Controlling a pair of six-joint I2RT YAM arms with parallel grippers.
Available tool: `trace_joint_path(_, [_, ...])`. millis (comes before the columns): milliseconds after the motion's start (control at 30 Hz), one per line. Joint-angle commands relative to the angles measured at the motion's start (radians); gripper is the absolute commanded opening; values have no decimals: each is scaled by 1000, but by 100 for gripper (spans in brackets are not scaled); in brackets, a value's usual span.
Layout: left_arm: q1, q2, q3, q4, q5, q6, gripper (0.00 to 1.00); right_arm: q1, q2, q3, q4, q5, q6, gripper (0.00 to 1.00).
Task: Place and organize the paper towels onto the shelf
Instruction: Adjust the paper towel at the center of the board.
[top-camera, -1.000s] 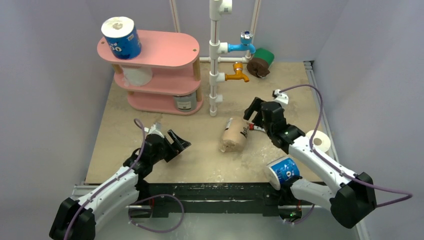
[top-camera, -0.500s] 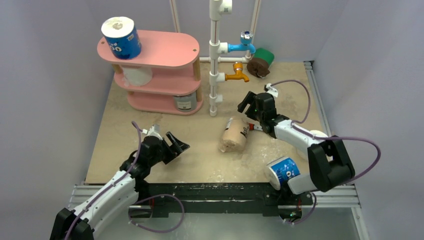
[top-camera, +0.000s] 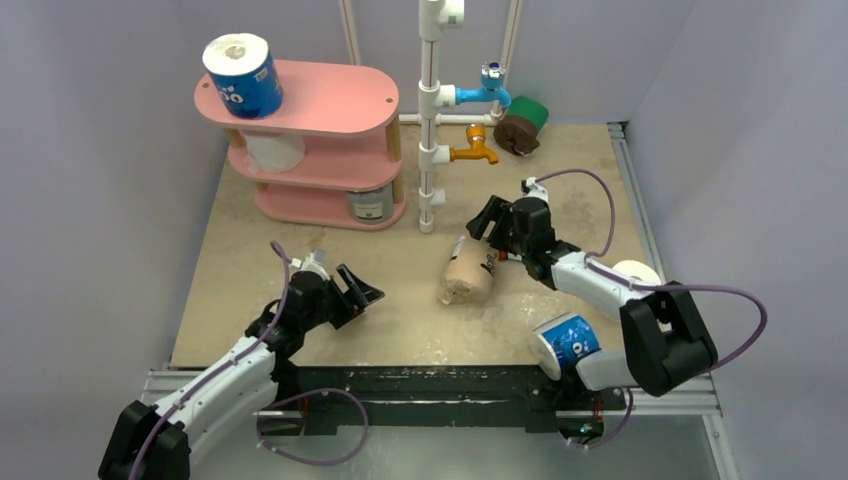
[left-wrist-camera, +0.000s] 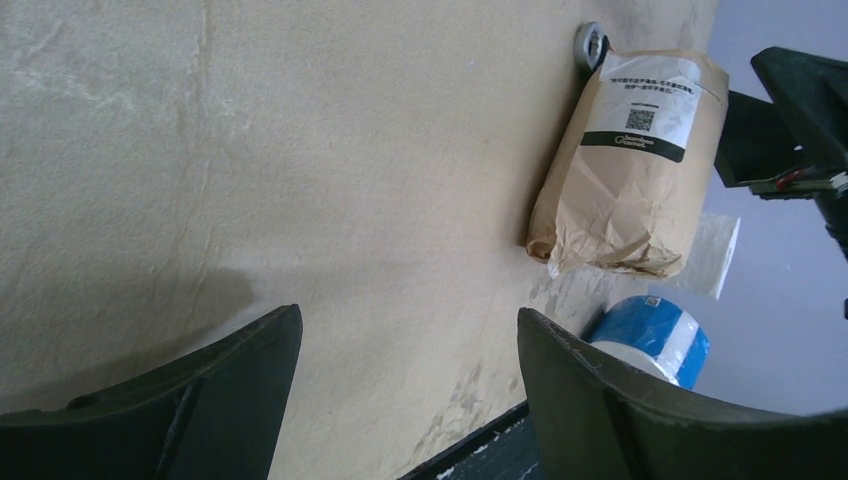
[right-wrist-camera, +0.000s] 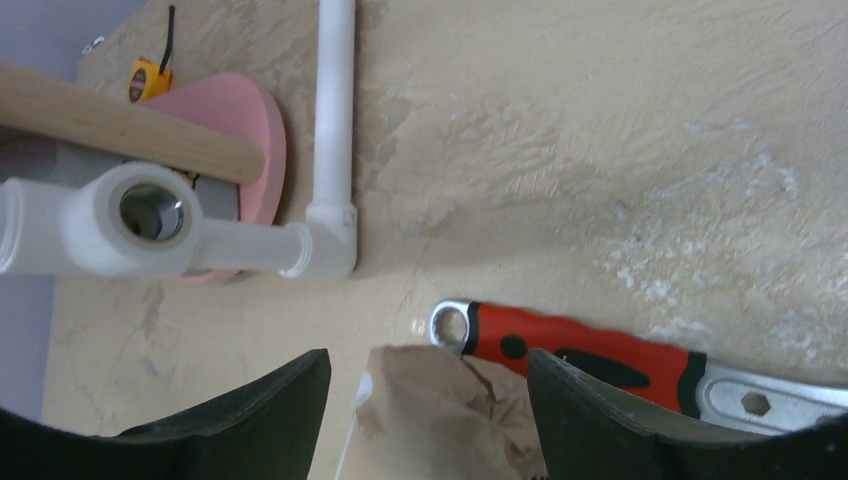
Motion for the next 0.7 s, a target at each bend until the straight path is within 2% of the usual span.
trace_joint_path(0, [-5,14,-13,145,45,-28,78,32,-95,-56,11,-24,2,72])
trace_joint_path(300, [-5,19,-10,167,38,-51,78,115,-246,-143,-31,-3,22,72])
trace_joint_path(667, [-5,-22,-5,119,12,-57,78,241,-414,-267,-57,12,151,72])
